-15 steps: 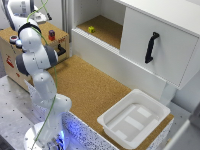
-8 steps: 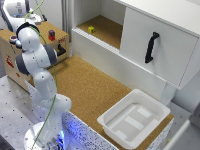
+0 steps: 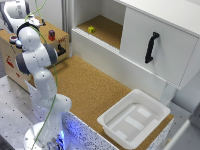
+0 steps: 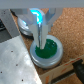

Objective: Toggle the green light switch to turn on the green light

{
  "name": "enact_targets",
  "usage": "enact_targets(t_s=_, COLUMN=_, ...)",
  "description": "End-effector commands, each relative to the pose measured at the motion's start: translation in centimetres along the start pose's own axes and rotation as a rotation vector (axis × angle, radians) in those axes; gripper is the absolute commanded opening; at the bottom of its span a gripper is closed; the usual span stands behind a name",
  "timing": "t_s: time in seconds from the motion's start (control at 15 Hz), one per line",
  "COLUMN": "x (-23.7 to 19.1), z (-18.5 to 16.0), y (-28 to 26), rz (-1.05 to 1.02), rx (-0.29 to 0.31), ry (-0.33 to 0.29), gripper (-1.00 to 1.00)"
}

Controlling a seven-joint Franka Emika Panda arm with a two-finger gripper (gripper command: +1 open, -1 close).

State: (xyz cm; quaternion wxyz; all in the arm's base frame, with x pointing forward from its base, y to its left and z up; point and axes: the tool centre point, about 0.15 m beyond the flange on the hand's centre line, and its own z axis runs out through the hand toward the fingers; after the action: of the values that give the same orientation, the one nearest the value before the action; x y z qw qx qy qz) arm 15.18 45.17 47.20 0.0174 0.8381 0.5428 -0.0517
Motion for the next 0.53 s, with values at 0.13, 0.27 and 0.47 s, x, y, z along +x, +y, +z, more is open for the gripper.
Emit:
enact_targets(t_s=0.13, x=-0.6, z=5.7, y=0.8, rz=0.087, rx=0.042, ry=-0.017, gripper=-1.00)
enact_targets(t_s=0.27, x=-1.0, z=3.5, y=0.2, rz=0.090, rx=0.027, ry=0.010, gripper=-1.00)
enact_targets(t_s=0.47, x=-2.9, z=-3.6, y=-1.0, rz=0.117, rx=-0.002, ry=0.096, gripper=-1.00)
